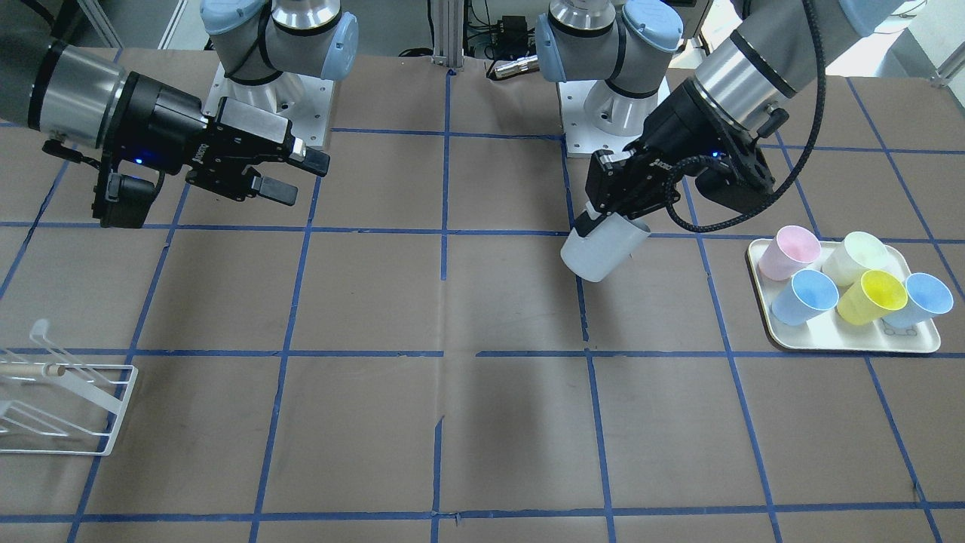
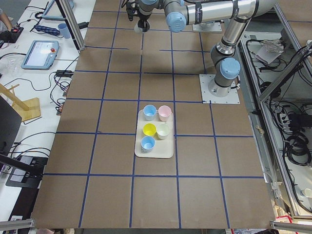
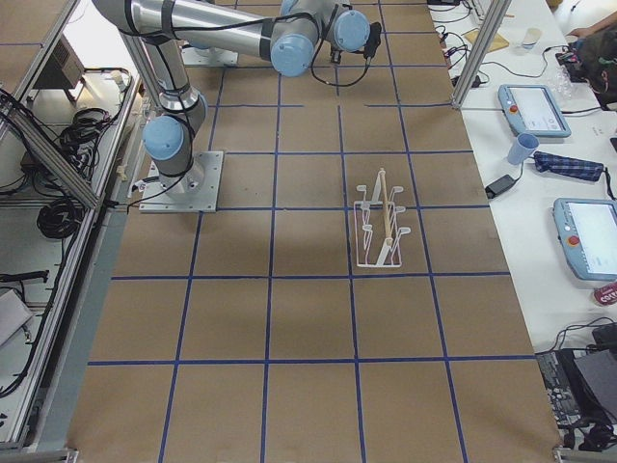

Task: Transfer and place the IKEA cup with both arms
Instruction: 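Carry the white cup toward the tray with the left gripper while the right withdraws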

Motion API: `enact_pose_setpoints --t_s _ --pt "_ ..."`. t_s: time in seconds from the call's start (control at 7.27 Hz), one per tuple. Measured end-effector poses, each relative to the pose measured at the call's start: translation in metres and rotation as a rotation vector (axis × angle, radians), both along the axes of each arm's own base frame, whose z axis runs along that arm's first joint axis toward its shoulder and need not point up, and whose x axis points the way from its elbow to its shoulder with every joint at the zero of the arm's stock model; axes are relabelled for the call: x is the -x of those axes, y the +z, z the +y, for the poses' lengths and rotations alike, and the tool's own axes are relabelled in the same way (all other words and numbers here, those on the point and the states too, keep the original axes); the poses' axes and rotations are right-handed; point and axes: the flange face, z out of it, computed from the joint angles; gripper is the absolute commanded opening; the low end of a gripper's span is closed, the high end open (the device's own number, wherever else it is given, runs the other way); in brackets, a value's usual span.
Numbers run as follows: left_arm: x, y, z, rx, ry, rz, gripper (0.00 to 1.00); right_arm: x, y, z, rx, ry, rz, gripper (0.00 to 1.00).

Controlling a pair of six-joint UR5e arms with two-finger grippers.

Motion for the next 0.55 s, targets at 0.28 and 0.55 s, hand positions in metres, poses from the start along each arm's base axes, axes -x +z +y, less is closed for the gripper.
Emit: enact_pose_setpoints --t_s 0.28,0.55 --pt "-0.049 -0.016 -0.001 -0.041 0.002 -0.282 0.00 0.012 0.019 0.012 -0.059 -0.023 0.298 1.00" --pt "-0.120 -0.031 -0.004 -0.109 -0.012 -0.503 0.00 -0.001 0.032 0.034 -0.083 -0.001 0.584 1.00"
